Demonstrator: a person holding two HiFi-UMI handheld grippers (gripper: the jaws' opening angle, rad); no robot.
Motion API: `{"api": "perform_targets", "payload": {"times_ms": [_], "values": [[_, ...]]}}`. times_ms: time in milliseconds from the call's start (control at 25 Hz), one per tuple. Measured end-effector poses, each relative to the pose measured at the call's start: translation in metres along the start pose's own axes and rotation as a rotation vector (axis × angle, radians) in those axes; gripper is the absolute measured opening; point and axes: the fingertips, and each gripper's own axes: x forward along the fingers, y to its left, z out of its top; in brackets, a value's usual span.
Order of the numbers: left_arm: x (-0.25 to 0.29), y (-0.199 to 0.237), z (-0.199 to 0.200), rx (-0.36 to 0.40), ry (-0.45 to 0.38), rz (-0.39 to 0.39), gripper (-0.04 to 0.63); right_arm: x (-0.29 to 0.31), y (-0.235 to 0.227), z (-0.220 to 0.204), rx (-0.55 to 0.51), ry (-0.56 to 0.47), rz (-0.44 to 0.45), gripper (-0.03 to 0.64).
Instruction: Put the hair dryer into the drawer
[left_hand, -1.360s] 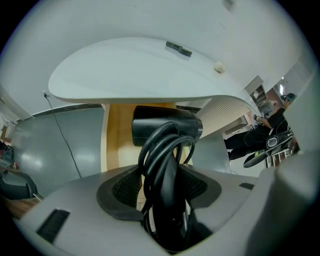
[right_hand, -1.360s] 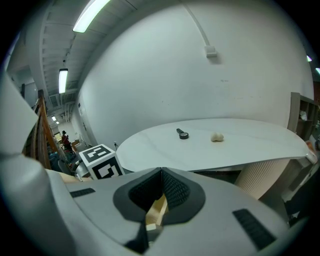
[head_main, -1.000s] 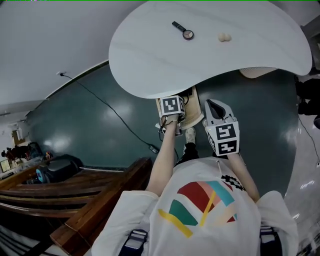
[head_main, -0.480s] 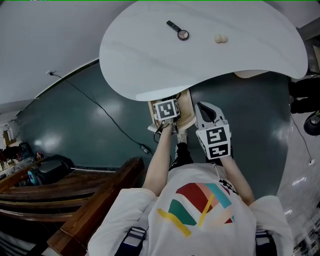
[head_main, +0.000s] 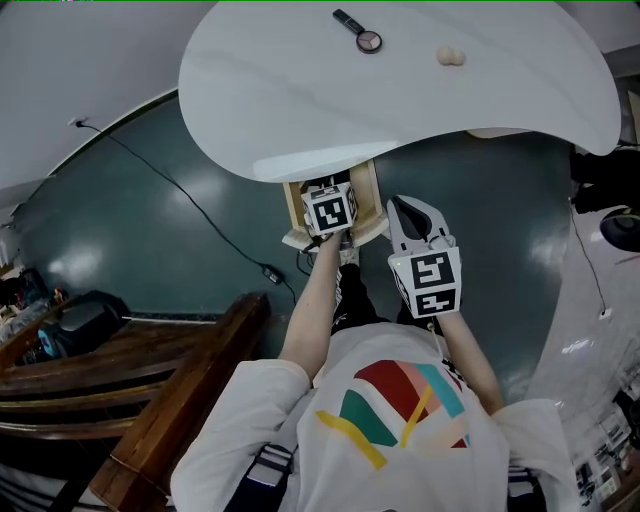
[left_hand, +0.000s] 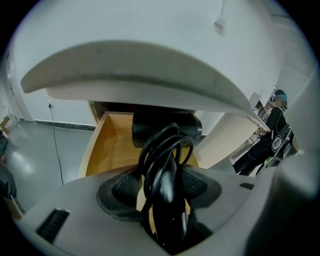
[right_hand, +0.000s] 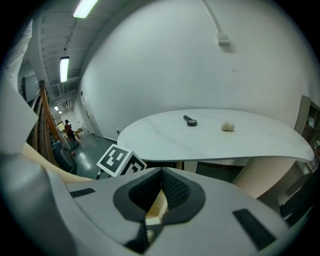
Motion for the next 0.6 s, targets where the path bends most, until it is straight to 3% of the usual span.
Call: {"api": "perform_targets", "payload": {"times_ms": [360, 600], "values": [[0.024, 0.012, -0.012, -0.074, 0.002, 0.01, 0.236, 0.008, 0.006, -0.019, 0.003, 0.041, 0.012, 0.011], [0.038, 0.026, -0.012, -0.042, -0.021, 0.012, 0.236, 0.017, 0.016, -0.023, 0.004, 0.046, 0.029, 0.011]]}}
